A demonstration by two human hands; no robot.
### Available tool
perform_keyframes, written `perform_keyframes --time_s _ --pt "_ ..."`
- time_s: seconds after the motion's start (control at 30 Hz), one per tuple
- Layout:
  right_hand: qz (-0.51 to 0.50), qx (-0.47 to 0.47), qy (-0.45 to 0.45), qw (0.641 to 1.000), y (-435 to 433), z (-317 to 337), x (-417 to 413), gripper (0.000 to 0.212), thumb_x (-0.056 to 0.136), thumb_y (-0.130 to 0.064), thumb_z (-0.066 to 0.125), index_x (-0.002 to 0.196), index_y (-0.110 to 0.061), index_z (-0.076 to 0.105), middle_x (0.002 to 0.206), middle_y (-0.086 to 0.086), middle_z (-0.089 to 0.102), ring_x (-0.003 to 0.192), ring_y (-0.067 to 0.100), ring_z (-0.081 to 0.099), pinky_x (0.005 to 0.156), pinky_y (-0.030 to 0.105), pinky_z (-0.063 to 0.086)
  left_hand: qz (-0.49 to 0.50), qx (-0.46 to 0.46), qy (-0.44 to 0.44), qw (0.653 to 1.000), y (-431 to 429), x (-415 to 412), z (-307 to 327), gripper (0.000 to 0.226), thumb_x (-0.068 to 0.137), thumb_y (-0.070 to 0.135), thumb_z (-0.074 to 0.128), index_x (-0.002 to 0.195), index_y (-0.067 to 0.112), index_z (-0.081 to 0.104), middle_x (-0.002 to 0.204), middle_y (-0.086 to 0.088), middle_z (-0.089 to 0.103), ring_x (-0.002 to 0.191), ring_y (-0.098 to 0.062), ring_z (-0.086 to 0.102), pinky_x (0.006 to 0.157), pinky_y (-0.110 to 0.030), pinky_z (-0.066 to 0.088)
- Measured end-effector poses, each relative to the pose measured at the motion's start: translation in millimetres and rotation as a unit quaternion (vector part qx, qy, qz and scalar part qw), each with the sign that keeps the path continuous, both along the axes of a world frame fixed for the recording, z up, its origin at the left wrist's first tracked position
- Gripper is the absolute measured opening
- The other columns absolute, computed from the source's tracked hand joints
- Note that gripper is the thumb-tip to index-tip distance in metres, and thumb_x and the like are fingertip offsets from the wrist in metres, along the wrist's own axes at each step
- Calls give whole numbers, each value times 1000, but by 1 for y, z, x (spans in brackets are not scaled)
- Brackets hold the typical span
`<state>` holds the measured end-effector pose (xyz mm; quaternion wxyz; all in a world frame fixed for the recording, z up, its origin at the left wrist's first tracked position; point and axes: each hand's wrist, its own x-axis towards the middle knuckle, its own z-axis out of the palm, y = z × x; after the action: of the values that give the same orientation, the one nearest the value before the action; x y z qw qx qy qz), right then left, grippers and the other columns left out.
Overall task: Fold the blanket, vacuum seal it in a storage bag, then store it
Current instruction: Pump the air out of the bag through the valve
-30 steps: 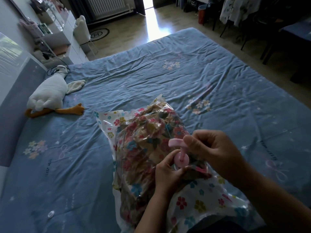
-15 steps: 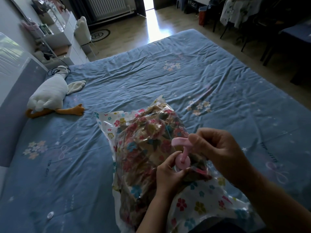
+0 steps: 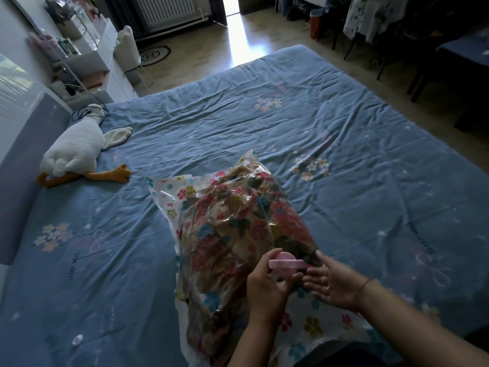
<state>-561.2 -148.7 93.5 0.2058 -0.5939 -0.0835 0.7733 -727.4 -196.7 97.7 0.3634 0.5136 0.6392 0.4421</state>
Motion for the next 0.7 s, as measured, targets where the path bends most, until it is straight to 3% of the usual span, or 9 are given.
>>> perform_keyframes --time_s 0.03,0.1,0.2,0.27,0.33,0.43,0.5,0.6,0.7 --pt "7 -47 46 998 -5 -5 -5 60 90 -53 49 112 2 60 95 16 64 87 26 59 73 34 47 5 0 14 1000 -4 3 -1 54 57 35 90 105 25 67 97 12 72 88 0 67 77 -20 54" --pt "14 -91 126 988 -14 -6 -17 61 83 -51 57 107 4 64 93 15 61 85 27 59 76 36 49 17 -2 34 999 -12 12 -1 50 56 37 87 99 30 64 93 14 70 84 0 65 71 -13 49" --pt "-24 -103 184 977 -13 2 -38 49 91 -41 52 92 7 62 76 22 63 59 33 66 47 35 56 38 -25 74 996 -22 19 -9 48 55 51 81 92 34 55 86 14 64 76 -1 61 62 -16 46" --pt "-57 -97 184 977 -12 3 -47 50 95 -39 49 85 9 61 70 24 64 53 34 66 39 34 54 43 -49 88 994 -24 17 -13 53 54 51 83 94 33 52 87 13 64 76 -2 62 64 -23 50" --pt "-91 -85 187 975 -14 2 -47 48 94 -37 49 82 8 61 70 23 64 56 33 66 44 34 55 -2 -72 64 995 -25 13 -10 61 52 49 86 101 35 53 96 12 64 85 -3 64 72 -27 55" --pt "-54 -25 130 990 -18 -7 -42 37 96 -34 45 93 -1 61 84 21 62 78 35 60 68 41 53 -111 -150 -72 980 -23 2 9 67 56 50 87 113 31 58 113 5 63 99 -5 65 84 -27 56" --pt "14 -6 81 997 -18 -11 -42 41 97 -39 44 95 -2 60 91 23 59 85 39 54 78 47 46 -78 -225 -179 955 -14 -5 18 59 69 64 74 112 25 62 110 2 69 96 -6 68 81 -24 57" --pt "133 2 8 991 -22 -16 -43 42 92 -45 53 98 -4 58 87 20 59 75 35 56 70 44 47 58 -367 -274 887 5 -6 7 56 93 60 45 103 8 65 89 -3 72 80 -14 69 63 -24 54" --pt "203 38 -74 976 -26 -11 -42 43 87 -42 62 108 -5 56 86 12 64 71 26 63 60 37 52 91 -491 -364 786 12 8 -4 60 91 57 54 114 2 61 85 -13 67 72 -23 66 59 -32 55"
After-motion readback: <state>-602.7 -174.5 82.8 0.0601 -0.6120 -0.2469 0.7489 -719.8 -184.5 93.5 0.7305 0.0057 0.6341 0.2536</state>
